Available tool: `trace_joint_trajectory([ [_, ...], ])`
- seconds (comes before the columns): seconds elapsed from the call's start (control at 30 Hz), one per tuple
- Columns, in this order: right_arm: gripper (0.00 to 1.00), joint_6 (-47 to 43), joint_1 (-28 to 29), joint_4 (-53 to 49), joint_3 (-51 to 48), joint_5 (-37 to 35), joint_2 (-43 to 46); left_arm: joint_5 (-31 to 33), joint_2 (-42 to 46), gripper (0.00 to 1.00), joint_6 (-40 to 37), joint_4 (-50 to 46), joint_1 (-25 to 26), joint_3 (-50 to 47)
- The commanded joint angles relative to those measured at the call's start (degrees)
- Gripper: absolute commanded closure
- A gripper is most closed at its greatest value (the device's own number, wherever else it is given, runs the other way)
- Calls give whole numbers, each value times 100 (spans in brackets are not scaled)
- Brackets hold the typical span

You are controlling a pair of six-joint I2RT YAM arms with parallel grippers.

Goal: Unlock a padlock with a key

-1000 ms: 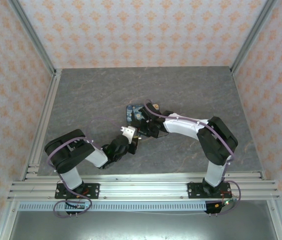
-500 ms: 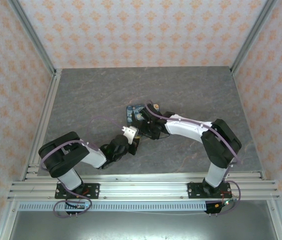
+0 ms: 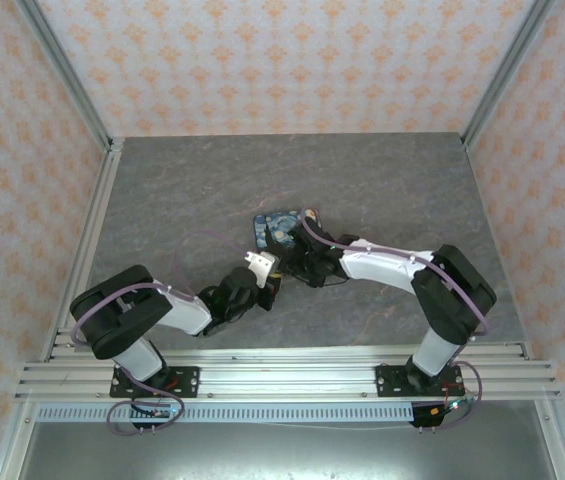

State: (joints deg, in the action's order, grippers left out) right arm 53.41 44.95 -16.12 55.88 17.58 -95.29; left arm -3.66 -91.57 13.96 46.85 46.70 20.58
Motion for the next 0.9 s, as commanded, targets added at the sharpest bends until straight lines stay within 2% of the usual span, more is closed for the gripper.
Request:
trace_joint_trajectory([
  [0.0,47,248,-21,457,-239,-80,244,-127,200,100,212,6,-62,122],
  [0.57,46,844,-22,1698,-858,126,289,-679,50,100,1494,166,-172,324],
  [0.87,55,1035,-21,1852,-928,110,413,-751,33,100,1844,228,-170,317],
])
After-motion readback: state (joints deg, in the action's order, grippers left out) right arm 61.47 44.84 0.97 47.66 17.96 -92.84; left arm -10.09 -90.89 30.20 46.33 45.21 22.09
